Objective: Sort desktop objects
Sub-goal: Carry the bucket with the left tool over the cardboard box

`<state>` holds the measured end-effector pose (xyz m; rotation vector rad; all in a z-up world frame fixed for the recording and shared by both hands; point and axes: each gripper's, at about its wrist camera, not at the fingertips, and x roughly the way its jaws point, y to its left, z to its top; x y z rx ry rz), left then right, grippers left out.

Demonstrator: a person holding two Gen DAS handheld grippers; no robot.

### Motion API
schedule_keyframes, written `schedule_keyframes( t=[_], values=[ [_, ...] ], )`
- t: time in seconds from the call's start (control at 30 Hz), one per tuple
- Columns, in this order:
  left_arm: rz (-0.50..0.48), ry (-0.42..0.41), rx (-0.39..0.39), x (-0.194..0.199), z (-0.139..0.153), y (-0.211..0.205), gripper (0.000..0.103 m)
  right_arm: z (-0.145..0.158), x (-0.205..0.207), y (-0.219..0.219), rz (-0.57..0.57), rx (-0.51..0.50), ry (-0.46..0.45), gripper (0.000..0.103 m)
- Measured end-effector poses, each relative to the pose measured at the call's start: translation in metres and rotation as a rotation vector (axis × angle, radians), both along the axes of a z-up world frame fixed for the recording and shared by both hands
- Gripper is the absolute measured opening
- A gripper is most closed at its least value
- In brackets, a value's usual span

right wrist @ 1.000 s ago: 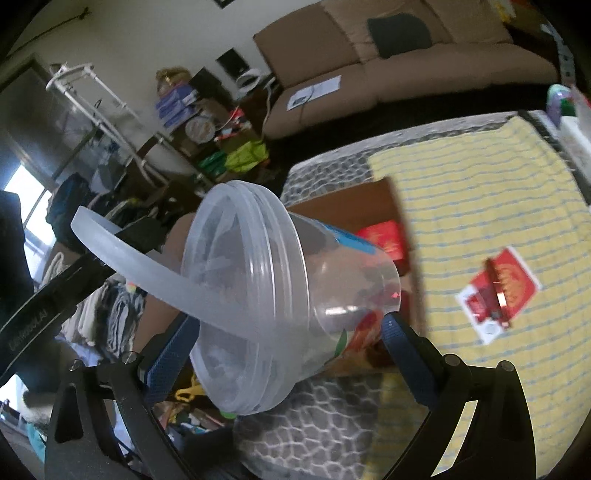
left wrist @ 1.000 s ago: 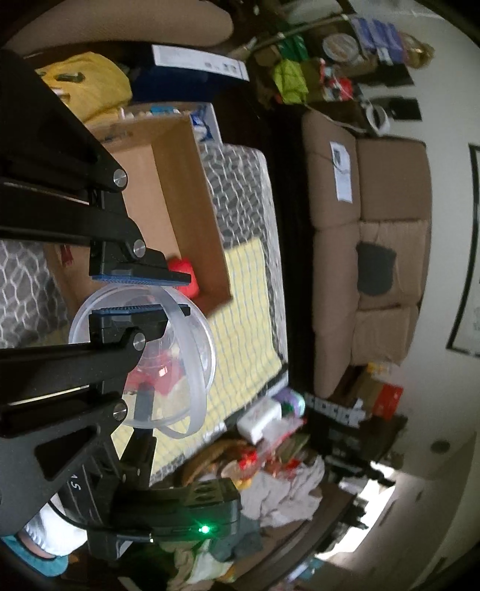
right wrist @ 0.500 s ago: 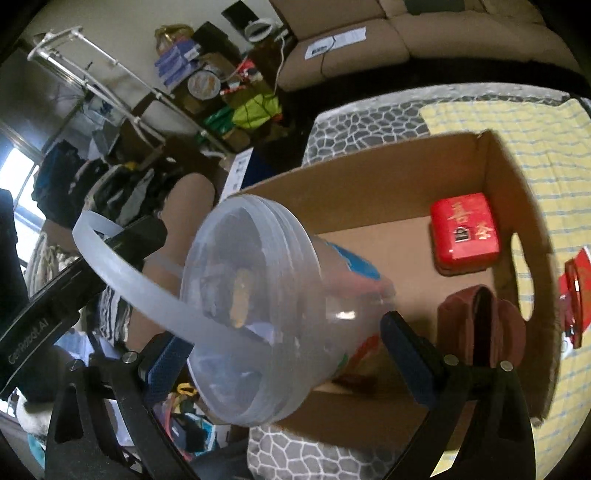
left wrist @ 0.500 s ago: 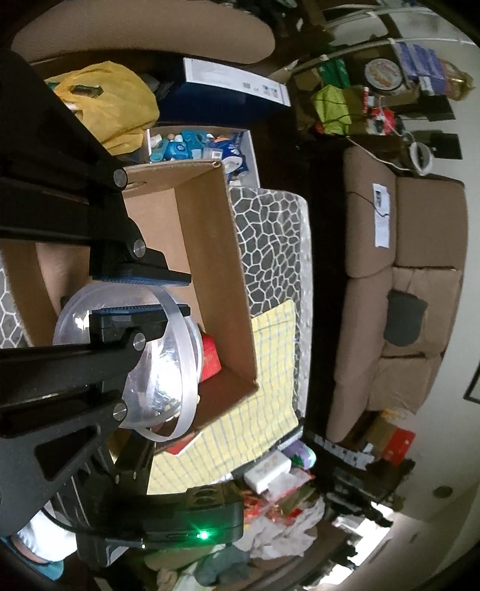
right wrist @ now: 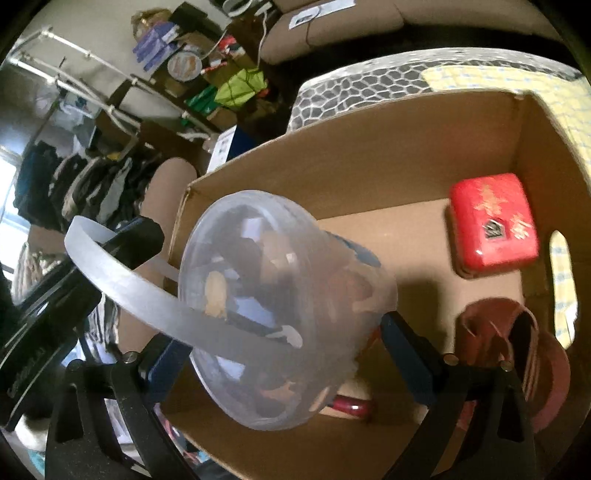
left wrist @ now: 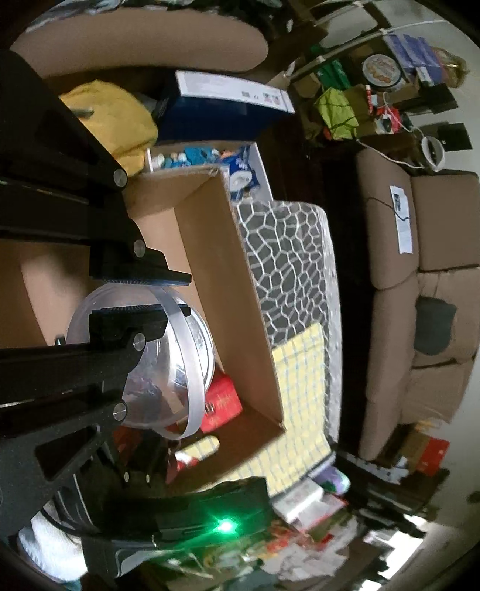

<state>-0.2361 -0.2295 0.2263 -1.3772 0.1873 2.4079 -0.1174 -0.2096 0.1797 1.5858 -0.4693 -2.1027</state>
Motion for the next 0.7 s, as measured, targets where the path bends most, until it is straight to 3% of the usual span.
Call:
schedule_keyframes(
  t=[0.17,0.5,0.7],
  values=[
    [0.02,-0.025,-0.071,-0.017,-0.006,-0.008,0.009,-0.01,-0.017,-0.019,0.037,-0.012,-0.035,0.099],
    [0.075,-0.095,-0.13,-0.041,-0.034,-0.02,0.009,-0.042,-0.035,-0.03,0.063,-0.034,-0.136,0.095],
    [0.082,-0.124,-0.175,-0.051,-0.045,-0.023,0.009,-0.044,-0.039,-0.034,0.093,-0.019,-0.148,0.091]
  ],
)
